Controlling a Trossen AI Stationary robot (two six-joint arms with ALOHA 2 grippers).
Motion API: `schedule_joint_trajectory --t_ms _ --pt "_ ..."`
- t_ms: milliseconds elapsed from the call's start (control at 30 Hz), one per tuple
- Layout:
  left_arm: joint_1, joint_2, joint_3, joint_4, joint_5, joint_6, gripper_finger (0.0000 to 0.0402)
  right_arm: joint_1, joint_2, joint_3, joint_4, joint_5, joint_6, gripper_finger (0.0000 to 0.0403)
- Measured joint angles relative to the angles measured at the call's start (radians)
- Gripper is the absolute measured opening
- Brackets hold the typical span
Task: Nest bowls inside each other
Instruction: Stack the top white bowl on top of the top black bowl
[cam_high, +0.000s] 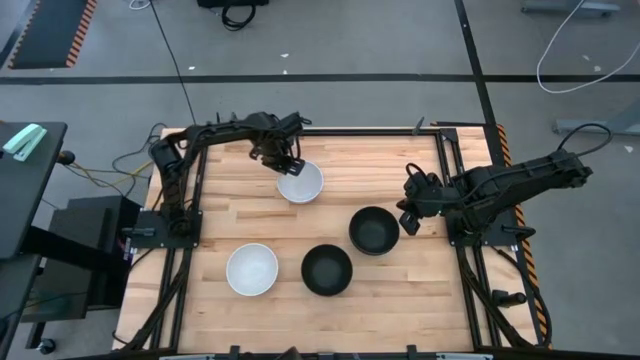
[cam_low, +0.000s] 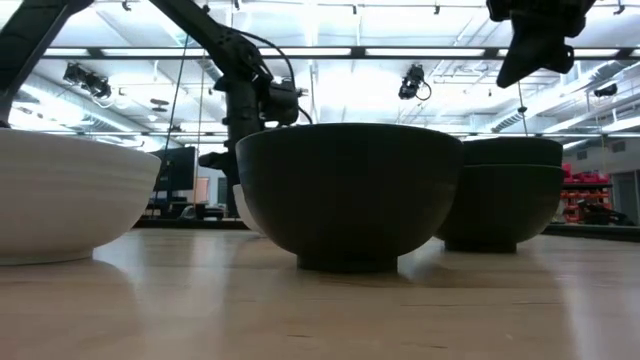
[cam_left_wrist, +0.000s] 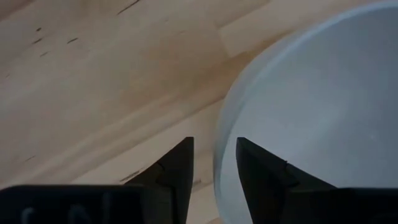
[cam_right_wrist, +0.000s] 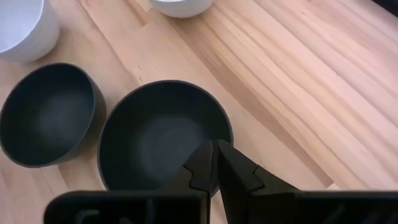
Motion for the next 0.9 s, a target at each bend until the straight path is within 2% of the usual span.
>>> schedule_joint_trajectory --t_ms 267,533,700,767,900 --pt "-0.011 0.014 0.000 0.069 -0.002 -0.021 0.0122 0.000 0.000 0.000 0.000 0.009 -0.020 0.0029" --pt "-0.011 0.013 0.000 0.088 0.001 -0.048 0.0063 0.032 0.000 0.000 -0.040 0.011 0.011 0.0029" --pt "-0.012 0.014 0.000 0.092 -0.001 -0.042 0.0014 0.129 0.000 0.000 -0.094 0.010 0.142 0.0029" --pt "-0.011 0.013 -0.001 0.086 -0.002 -0.044 0.0012 0.189 0.000 -0.002 -0.108 0.017 0.214 0.0029" --pt "-0.011 0.013 -0.001 0.088 -0.002 -0.044 0.0033 0.327 0.000 -0.045 -0.103 0.051 0.389 0.0029"
